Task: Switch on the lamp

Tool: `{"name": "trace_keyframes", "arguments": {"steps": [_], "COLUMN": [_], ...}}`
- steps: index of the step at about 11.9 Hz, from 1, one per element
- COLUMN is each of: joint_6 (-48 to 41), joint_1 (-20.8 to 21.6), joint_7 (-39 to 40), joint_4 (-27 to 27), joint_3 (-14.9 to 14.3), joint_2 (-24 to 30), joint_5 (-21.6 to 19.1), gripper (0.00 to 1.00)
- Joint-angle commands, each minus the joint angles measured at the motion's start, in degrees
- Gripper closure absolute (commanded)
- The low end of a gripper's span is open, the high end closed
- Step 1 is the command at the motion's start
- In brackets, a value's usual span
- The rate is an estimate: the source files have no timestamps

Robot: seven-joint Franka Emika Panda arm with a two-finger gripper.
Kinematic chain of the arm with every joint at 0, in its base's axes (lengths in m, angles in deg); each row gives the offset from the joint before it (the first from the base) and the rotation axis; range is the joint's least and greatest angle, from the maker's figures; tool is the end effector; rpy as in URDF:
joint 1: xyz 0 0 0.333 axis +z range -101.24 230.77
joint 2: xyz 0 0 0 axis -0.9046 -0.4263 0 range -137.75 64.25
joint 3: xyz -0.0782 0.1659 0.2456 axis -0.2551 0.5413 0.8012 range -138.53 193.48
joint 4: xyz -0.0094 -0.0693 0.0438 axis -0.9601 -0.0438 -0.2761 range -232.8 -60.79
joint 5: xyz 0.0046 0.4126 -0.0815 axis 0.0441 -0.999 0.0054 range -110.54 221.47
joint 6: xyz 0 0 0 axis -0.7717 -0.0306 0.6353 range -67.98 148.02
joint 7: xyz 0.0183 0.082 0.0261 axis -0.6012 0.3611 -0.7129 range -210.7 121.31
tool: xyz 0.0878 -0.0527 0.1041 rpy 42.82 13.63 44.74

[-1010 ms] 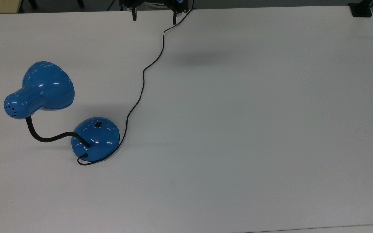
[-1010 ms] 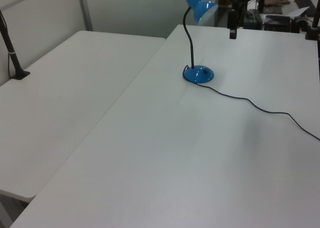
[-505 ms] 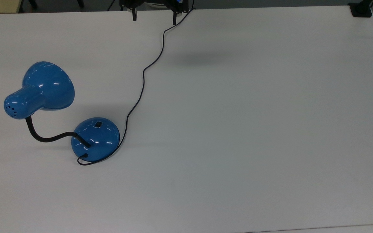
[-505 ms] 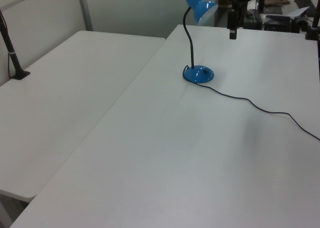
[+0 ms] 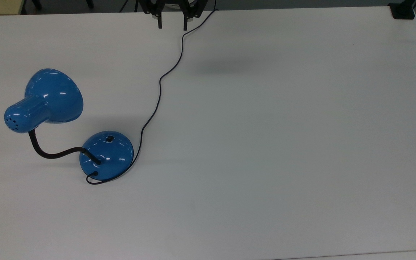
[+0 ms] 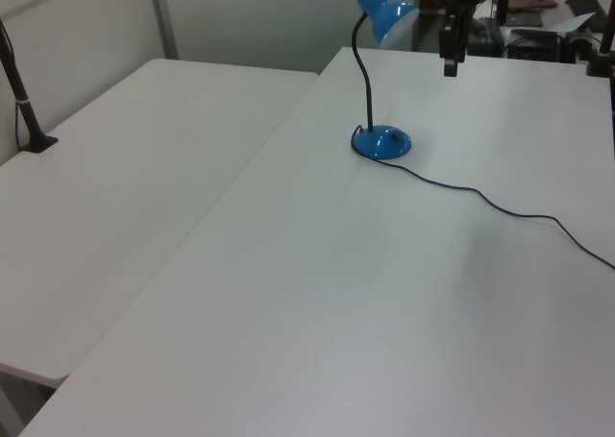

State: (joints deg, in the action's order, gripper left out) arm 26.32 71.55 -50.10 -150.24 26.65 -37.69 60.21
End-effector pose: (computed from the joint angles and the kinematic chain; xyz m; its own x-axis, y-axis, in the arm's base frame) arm 0.5883 0.0498 0.5417 0.9998 0.0146 -0.0113 0.0155 -0.9963 0.0840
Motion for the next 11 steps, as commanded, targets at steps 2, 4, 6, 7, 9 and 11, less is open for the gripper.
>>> {"name": "trace_keyframes", "arguments": {"steps": [2,4,6,7,9,11], "joint_6": [-1.01,-0.93,-0.93,-0.93,-0.84,-0.49], "joint_1": [0.16,0.16,0.16,0.16,-0.01,-0.01], "joint_7": [1.81,1.8,1.8,1.89,1.89,1.89], "joint_4": [0.02,0.02,0.02,0.02,-0.07,-0.07], "joint_3": [-0.23,-0.23,-0.23,-0.23,-0.32,-0.32], "joint_2": [0.15,0.15,0.15,0.15,0.15,-0.02], "joint_5": [0.44,0.44,0.36,0.35,0.27,0.27], "gripper": [1.0,1.0,1.0,1.0,1.0,1.0]}}
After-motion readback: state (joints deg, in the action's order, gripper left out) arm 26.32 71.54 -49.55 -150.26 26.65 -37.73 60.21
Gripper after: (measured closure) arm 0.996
